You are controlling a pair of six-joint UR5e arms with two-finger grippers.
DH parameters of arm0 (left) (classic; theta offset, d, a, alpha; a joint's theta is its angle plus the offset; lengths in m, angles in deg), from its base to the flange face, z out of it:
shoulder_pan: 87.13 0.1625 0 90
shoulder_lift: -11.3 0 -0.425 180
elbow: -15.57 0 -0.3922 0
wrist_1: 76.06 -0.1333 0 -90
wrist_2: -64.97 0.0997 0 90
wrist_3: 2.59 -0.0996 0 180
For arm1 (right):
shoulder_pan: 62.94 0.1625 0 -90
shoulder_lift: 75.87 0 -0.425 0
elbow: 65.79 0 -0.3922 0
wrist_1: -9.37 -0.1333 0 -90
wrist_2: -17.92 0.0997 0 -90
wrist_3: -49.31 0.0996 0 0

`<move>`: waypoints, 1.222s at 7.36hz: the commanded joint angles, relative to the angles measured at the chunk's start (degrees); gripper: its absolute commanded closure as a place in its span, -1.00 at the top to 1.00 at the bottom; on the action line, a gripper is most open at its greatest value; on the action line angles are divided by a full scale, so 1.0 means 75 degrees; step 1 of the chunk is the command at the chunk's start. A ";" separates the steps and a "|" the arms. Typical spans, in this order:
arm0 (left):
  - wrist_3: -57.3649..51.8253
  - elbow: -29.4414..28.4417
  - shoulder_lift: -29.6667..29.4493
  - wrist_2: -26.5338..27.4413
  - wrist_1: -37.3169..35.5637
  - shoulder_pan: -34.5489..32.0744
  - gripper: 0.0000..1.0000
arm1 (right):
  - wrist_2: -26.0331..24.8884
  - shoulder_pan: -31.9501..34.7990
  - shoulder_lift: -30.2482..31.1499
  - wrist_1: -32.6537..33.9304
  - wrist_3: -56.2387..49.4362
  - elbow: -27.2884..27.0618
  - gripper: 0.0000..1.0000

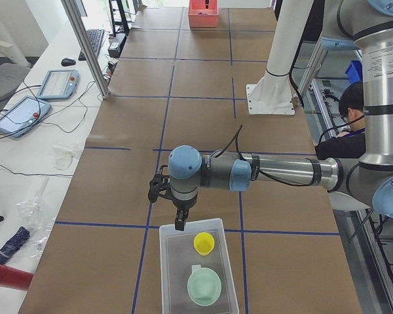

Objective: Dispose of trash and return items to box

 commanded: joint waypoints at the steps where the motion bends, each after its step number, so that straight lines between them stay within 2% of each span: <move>1: 0.0000 0.0061 -0.0009 -0.0012 0.0058 0.0000 1.00 | -0.0417 -0.0018 -0.0060 -0.0069 0.0033 0.0071 1.00; 9: 0.0000 0.0096 0.0108 -0.0012 0.0082 -0.0012 1.00 | -0.0444 -0.0124 -0.0072 -0.0081 0.0033 0.0025 1.00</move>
